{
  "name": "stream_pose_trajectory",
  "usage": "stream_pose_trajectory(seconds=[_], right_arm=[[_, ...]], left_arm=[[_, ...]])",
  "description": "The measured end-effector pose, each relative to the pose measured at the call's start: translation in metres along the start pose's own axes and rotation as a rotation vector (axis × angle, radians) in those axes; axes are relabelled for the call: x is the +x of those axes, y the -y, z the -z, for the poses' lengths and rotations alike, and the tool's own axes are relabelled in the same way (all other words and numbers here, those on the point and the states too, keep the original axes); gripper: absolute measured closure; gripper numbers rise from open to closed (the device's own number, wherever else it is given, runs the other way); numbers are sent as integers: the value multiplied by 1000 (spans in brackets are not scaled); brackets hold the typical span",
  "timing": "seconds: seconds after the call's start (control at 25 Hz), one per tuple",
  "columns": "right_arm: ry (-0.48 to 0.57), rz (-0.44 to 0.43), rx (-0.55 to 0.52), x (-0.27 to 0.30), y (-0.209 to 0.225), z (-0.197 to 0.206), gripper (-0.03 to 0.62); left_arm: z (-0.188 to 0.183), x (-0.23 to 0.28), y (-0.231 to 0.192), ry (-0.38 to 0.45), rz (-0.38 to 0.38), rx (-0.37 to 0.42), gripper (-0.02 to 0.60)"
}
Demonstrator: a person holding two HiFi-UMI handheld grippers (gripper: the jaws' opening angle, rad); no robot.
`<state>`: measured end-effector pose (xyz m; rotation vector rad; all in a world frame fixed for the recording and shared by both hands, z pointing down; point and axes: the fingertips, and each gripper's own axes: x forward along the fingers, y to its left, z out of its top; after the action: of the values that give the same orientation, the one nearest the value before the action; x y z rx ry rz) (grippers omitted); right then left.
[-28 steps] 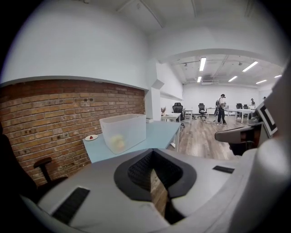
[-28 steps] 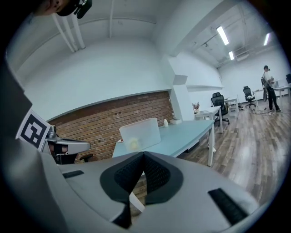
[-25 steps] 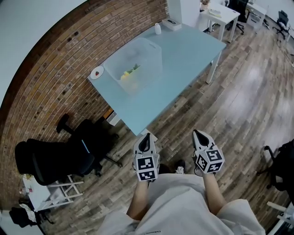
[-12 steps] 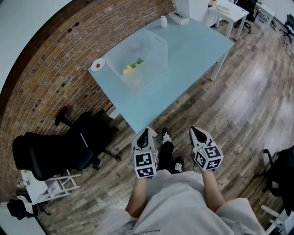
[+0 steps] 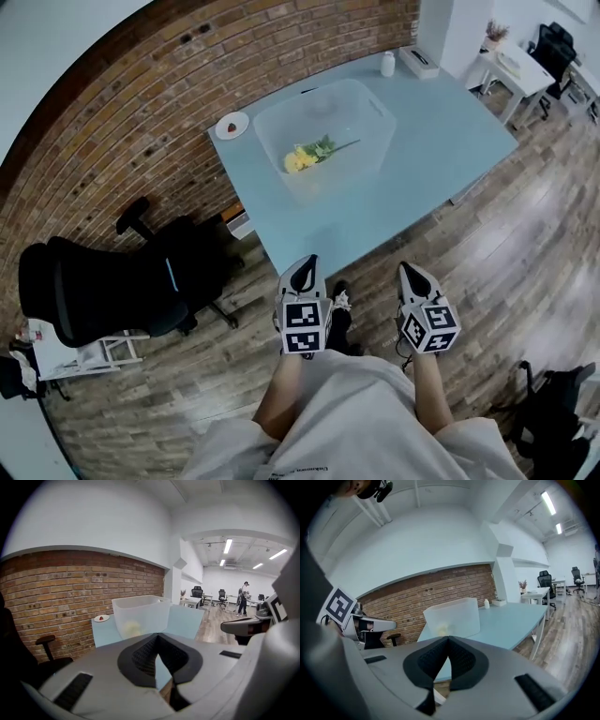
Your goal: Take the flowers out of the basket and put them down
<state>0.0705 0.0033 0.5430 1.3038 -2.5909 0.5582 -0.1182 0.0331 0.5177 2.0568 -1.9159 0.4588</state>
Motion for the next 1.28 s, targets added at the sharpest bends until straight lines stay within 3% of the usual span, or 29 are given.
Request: stream_pose_trajectory(seconds=[0.48, 0.88, 1.08, 1.28], right_arm=[[-61, -129, -105, 116, 5, -62, 576], [-42, -240, -220, 195, 9, -137, 576], [-22, -327, -292, 236, 6, -168, 576], [-39, -433, -385, 272, 8, -192, 576]], left_arm=[[-54, 78, -60, 15, -87, -93, 560], [-123, 140, -102, 58, -112, -73, 560], [-135, 154, -124, 62, -156, -62, 560], [-128, 167, -141, 3, -218, -62, 560]])
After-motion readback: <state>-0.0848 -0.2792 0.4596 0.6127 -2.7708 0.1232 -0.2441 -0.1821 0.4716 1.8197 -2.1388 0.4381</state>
